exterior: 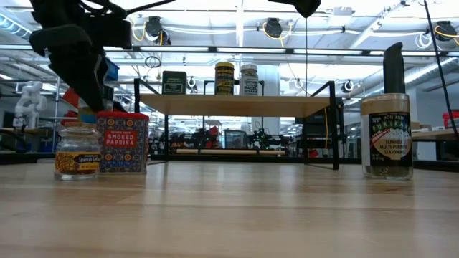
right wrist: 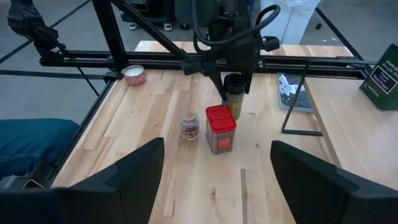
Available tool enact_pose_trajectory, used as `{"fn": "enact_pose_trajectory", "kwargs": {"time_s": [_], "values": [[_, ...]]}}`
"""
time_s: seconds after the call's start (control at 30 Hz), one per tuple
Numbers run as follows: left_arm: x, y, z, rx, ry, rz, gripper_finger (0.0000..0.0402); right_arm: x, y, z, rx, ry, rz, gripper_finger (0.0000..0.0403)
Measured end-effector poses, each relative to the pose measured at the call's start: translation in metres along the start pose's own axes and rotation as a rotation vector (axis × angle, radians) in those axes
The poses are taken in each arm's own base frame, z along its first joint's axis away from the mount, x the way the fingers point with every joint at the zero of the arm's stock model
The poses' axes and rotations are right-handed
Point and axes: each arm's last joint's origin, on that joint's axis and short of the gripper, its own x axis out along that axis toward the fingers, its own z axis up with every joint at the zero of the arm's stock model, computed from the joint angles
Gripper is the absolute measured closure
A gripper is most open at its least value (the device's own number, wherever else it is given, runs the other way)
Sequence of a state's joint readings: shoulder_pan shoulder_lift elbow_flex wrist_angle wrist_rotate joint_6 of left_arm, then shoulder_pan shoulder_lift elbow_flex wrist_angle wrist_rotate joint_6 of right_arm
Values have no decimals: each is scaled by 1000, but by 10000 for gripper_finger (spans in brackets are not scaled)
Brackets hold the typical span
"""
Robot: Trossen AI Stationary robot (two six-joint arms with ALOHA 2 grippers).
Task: Shelf spices
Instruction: Remove the black seasoning bottle from the shelf
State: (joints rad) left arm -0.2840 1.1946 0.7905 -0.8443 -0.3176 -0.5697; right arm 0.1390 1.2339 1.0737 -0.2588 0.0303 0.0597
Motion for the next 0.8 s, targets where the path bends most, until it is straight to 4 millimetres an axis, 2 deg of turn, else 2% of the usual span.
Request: {"fn": "enact_pose_trajectory", "kwargs": {"time_s": [0.8], "values": [[4,-1,0,5,-16,5,178,0,0,0,-11,0,0,122]]}}
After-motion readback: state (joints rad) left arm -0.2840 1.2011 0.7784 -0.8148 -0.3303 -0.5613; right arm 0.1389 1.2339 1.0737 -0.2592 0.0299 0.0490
